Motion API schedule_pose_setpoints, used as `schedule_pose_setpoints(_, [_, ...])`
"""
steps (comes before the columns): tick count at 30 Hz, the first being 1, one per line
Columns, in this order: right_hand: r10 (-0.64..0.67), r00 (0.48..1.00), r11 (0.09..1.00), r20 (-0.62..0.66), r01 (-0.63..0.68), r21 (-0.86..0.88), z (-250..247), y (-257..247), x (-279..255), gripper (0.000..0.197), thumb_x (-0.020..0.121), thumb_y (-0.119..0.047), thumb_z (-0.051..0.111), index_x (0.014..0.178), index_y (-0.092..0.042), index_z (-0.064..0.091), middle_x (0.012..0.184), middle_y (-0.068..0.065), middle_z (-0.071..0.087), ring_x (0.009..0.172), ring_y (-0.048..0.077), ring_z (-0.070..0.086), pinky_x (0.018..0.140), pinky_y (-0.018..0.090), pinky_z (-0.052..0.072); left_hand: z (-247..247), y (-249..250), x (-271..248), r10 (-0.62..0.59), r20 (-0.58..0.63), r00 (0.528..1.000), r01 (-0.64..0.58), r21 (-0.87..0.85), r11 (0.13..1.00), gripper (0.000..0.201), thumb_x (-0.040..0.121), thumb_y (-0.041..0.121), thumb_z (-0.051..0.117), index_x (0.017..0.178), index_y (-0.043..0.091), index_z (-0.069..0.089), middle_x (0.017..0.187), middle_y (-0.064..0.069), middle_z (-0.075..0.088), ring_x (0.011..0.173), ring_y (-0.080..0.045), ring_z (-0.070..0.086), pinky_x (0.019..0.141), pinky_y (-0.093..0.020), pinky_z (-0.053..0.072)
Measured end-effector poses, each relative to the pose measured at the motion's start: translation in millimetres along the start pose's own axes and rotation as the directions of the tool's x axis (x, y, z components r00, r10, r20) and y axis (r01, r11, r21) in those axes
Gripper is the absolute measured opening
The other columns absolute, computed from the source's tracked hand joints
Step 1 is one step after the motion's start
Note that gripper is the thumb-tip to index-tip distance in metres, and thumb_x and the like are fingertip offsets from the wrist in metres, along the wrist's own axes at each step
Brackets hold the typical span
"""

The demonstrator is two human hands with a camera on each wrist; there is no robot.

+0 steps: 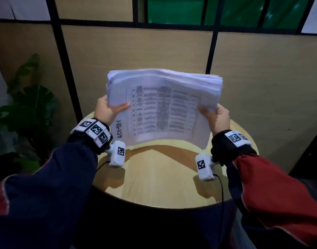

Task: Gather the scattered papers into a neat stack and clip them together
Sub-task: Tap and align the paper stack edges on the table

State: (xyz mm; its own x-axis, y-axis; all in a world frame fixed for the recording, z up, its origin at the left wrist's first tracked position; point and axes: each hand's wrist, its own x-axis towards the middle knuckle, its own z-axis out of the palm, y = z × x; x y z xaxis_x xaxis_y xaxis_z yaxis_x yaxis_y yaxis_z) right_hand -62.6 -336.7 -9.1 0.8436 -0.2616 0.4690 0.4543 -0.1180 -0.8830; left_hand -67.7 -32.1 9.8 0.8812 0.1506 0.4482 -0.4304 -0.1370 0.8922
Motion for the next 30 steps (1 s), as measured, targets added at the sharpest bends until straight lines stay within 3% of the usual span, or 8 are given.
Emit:
schedule_pose_setpoints(5, [0.097,0.995,0.995,-0.032,-0.096,0.021,-4.5,9.6,-9.7,0.018,0.073,-0.018,0.078,0.077,-0.026,0.062,0.085,-0.002,0.067,0.083,0.021,0.063,0.084,0.044,0.053,-5.5,-9.1,-10.2,-0.128,0.045,0.991,0.130,-0.051,0.990,0.076,0.040,0.031,0.085,0.109,0.009,0.061,0.106,-0.007,0.070,0.098,-0.023,0.067,0.087,-0.039,0.053])
schedule_pose_setpoints(10, [0.082,0.994,0.991,-0.068,-0.074,0.113,3.1,-7.9,-1.9,0.013,0.075,-0.020,0.076,0.074,-0.022,0.063,0.076,-0.003,0.068,0.074,0.018,0.063,0.079,0.036,0.053,3.3,3.6,2.5,-0.028,-0.051,0.998,0.023,-0.092,0.995,0.030,0.061,0.019,0.083,0.085,0.022,0.065,0.089,0.000,0.071,0.088,-0.024,0.067,0.090,-0.047,0.053])
schedule_pose_setpoints(15, [0.036,0.994,0.986,-0.099,-0.020,0.166,-2.7,-7.4,4.1,0.015,0.073,-0.018,0.078,0.073,-0.020,0.064,0.069,-0.007,0.069,0.067,0.013,0.063,0.074,0.036,0.054,1.0,5.8,4.2,0.036,-0.121,0.992,-0.049,-0.108,0.993,0.027,0.064,0.028,0.081,0.081,0.024,0.060,0.081,0.007,0.069,0.078,-0.010,0.066,0.086,-0.036,0.055])
schedule_pose_setpoints(20, [-0.002,0.996,1.000,-0.094,-0.001,-0.027,-11.9,3.5,0.9,0.067,0.059,-0.037,0.081,0.116,-0.015,0.053,0.106,-0.002,0.062,0.095,0.014,0.061,0.089,0.035,0.052,-6.6,-6.1,-0.7,0.007,-0.031,0.999,-0.013,-0.181,0.983,0.069,0.038,0.049,0.086,0.097,0.023,0.060,0.094,0.006,0.069,0.085,-0.009,0.068,0.083,-0.028,0.055])
schedule_pose_setpoints(23, [-0.154,0.983,0.985,-0.103,0.145,-0.089,-13.1,0.1,2.9,0.086,0.068,-0.027,0.081,0.138,-0.020,0.032,0.118,-0.010,0.050,0.104,-0.002,0.054,0.092,0.009,0.042,-6.8,-1.7,0.2,0.071,-0.053,0.996,-0.077,-0.112,0.991,0.067,0.052,0.043,0.084,0.111,0.029,0.055,0.113,0.004,0.060,0.109,-0.016,0.058,0.098,-0.033,0.047])
schedule_pose_setpoints(25, [-0.320,0.943,0.930,-0.089,0.294,-0.222,-11.8,-3.0,3.8,0.079,0.074,-0.021,0.076,0.140,-0.018,0.031,0.117,-0.003,0.049,0.099,-0.012,0.047,0.083,-0.006,0.031,-4.0,1.1,2.8,0.175,-0.085,0.981,-0.171,0.049,0.984,0.052,0.069,0.031,0.077,0.114,0.035,0.052,0.120,0.017,0.052,0.120,-0.006,0.046,0.103,-0.020,0.036])
schedule_pose_setpoints(27, [-0.430,0.903,0.848,-0.024,0.394,-0.353,-9.0,-5.6,5.3,0.053,0.081,-0.021,0.070,0.128,-0.011,0.049,0.114,0.008,0.053,0.095,0.000,0.048,0.082,-0.007,0.029,-0.1,5.2,3.1,0.258,-0.078,0.963,-0.247,0.128,0.961,0.032,0.075,0.026,0.073,0.101,0.036,0.057,0.109,0.023,0.055,0.107,0.010,0.049,0.093,-0.003,0.034])
schedule_pose_setpoints(30, [-0.433,0.902,0.827,-0.001,0.396,-0.400,-8.5,-7.6,10.6,0.027,0.087,-0.026,0.059,0.102,-0.004,0.064,0.104,0.016,0.062,0.092,0.010,0.050,0.076,-0.006,0.030,5.6,6.7,3.6,0.278,-0.116,0.953,-0.261,0.147,0.954,0.013,0.078,0.031,0.070,0.075,0.034,0.058,0.079,0.018,0.059,0.075,0.015,0.054,0.078,-0.010,0.042])
